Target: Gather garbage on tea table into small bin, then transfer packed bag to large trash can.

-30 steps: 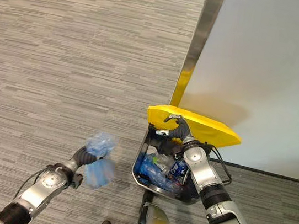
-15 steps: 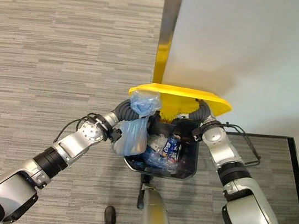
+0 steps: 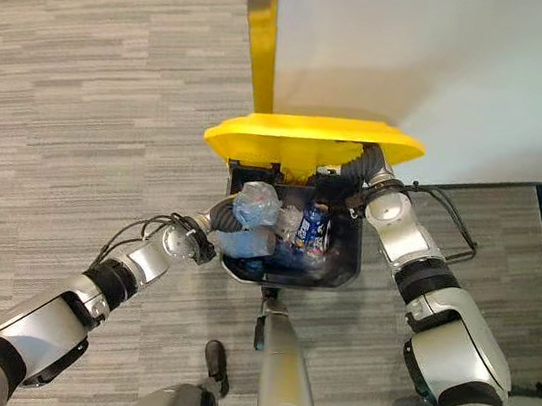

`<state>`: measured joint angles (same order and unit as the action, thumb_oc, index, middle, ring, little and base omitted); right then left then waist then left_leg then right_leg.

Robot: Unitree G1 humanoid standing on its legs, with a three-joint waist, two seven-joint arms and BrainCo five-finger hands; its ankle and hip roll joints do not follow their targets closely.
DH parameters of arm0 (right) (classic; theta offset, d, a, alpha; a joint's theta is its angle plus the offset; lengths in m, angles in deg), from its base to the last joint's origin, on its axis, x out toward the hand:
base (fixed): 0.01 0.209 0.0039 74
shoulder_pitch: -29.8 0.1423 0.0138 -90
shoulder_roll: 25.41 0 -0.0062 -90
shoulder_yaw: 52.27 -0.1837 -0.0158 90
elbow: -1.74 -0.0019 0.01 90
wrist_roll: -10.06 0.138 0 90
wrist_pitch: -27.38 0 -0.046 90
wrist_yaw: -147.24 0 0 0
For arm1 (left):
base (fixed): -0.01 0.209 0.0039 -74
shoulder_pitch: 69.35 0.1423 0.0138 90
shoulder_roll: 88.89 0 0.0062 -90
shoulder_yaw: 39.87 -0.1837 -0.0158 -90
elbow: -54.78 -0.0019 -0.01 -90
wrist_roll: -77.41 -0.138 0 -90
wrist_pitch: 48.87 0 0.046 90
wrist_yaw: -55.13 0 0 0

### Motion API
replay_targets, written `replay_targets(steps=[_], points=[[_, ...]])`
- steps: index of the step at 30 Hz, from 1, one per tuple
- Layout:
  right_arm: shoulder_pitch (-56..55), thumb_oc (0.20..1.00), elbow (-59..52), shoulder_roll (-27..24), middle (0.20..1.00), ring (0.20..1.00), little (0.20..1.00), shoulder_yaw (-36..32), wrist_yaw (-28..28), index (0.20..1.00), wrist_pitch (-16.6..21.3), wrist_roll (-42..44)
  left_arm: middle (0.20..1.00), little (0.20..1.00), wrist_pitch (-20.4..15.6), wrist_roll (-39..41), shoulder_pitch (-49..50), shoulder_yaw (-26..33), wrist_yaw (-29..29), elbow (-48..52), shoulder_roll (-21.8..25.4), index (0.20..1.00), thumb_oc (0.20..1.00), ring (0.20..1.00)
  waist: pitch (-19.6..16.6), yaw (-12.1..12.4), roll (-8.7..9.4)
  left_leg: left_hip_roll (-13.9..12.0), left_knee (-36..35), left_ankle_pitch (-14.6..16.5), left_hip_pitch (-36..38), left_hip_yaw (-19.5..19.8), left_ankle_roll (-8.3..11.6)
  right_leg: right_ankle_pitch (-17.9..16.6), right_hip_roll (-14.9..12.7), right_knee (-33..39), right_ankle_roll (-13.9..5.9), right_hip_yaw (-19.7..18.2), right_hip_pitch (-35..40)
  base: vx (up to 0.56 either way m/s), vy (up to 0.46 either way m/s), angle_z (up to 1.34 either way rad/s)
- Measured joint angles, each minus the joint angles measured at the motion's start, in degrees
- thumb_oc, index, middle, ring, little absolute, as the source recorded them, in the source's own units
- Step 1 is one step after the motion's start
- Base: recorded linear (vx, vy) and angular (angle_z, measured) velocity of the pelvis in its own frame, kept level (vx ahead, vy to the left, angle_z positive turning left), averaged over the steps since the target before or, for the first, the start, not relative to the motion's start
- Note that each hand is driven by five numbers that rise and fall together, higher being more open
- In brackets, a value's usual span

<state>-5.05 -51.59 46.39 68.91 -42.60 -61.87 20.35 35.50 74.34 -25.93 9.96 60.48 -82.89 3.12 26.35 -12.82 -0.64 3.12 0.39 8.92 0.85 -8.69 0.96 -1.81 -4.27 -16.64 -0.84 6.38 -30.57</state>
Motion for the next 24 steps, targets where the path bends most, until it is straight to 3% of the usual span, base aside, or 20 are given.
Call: replay_targets(steps=[5, 9, 15, 17, 23, 24], points=[[-2.41, 1.0, -6.71, 0.16, 1.0, 1.0, 1.0, 1.71, -0.07, 1.0, 1.34, -0.08, 1.0, 1.0, 0.69, -3.19, 0.21, 0.29, 1.62, -0.39, 0.23, 1.0, 1.0, 1.0, 0.11, -0.45, -0.12, 0.0, 0.03, -0.01, -0.3, 0.01, -0.01, -0.06, -0.02, 0.01, 0.08, 0.02, -0.26, 0.0, 0.0, 0.0], [-6.73, 1.0, -8.52, 0.2, 1.0, 1.0, 1.0, 1.0, 0.0, 1.0, 1.78, -0.15, 1.0, 1.0, 0.55, -3.15, 3.67, 4.46, 1.57, 2.35, 0.33, 1.0, 1.0, 1.0, 0.1, -0.11, -0.13, -0.21, 0.04, -0.01, -0.15, 0.13, 0.0, -0.07, -0.04, 0.01, 0.11, 0.19, 0.04, 0.01, -0.005, 0.02], [-18.3, 1.0, -12.72, 0.42, 1.0, 1.0, 1.0, -5.68, 0.71, 1.0, 1.77, -0.93, 1.0, 1.0, 0.45, -2.26, 12.16, 9.62, 1.18, 9.68, 1.55, 1.0, 1.0, 1.0, -0.24, 1.94, -0.09, -1.08, 0.27, -0.07, 1.55, 1.67, 0.04, 0.15, -0.37, 0.36, 0.5, 1.84, 2.86, 0.0, -0.019, 0.14], [-23.13, 1.0, -14.78, 0.6, 1.0, 1.0, 1.0, -8.67, 0.93, 1.0, 1.71, -1.88, 1.0, 1.0, 0.06, -1.97, 17.22, 13.2, 0.85, 14.22, 2.54, 1.0, 1.0, 1.0, -0.4, 2.74, -0.04, -1.39, 0.41, -0.09, 2.39, 2.14, 0.08, 0.27, -0.45, 0.69, 0.69, 2.67, 4.36, -0.01, -0.009, 0.2], [-35.01, 1.0, -17.02, 2.15, 1.0, 1.0, 1.0, -15.64, 2.58, 1.0, 1.81, -3.11, 1.0, 1.0, 0.01, 1.23, 31.22, 21.11, -0.23, 14.84, 4.61, 1.0, 1.0, 1.0, -5.13, 4.49, 0.48, -1.58, 1.13, -0.1, 2.89, 3.65, 0.12, 0.27, -0.91, 1.19, 0.78, 3.85, 6.31, -0.07, 0.014, 0.11], [-40.58, 1.0, -18.45, 3.5, 1.0, 1.0, 1.0, -19.77, 3.29, 1.0, 1.85, -3.65, 1.0, 1.0, -0.76, 2.95, 39.0, 29.78, -1.18, 17.84, 4.04, 1.0, 1.0, 1.0, -5.51, 5.59, 0.95, -1.89, 1.34, 0.29, 5.66, 3.66, -0.14, 0.29, -0.56, 1.65, 0.85, 4.28, 9.48, -0.12, 0.069, 0.07]])
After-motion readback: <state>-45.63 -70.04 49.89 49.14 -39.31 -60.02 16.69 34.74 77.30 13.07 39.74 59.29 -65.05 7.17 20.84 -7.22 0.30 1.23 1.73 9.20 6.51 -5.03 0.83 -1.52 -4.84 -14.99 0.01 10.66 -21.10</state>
